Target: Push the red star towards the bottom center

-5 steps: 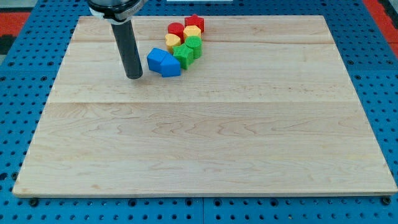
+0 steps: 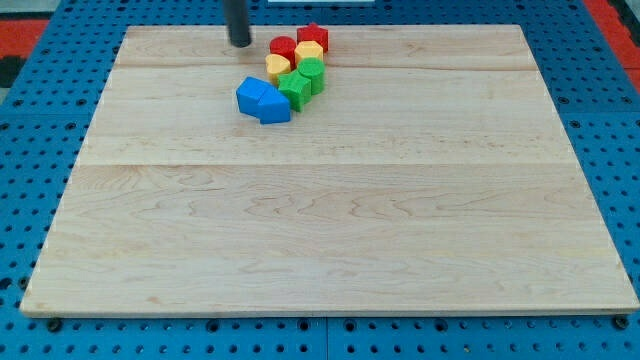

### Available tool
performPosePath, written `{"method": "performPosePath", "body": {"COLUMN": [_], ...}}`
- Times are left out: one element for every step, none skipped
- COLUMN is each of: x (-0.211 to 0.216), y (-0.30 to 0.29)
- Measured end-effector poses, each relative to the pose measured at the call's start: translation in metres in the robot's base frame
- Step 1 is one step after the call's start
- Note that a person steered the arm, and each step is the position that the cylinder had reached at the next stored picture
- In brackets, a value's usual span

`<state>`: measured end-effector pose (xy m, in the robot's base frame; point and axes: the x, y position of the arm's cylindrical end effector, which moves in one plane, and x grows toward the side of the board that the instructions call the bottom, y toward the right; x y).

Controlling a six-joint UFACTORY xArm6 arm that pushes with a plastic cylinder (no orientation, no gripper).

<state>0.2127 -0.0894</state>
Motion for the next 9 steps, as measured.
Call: {"method": "performPosePath", "body": {"x": [0.001, 0.01, 0.013, 0.009, 0.02, 0.028, 0.017, -0.005, -0.02], "y": [0.073, 0.139, 0.166, 0.166, 0.163, 0.159, 0.154, 0.158, 0.179]}}
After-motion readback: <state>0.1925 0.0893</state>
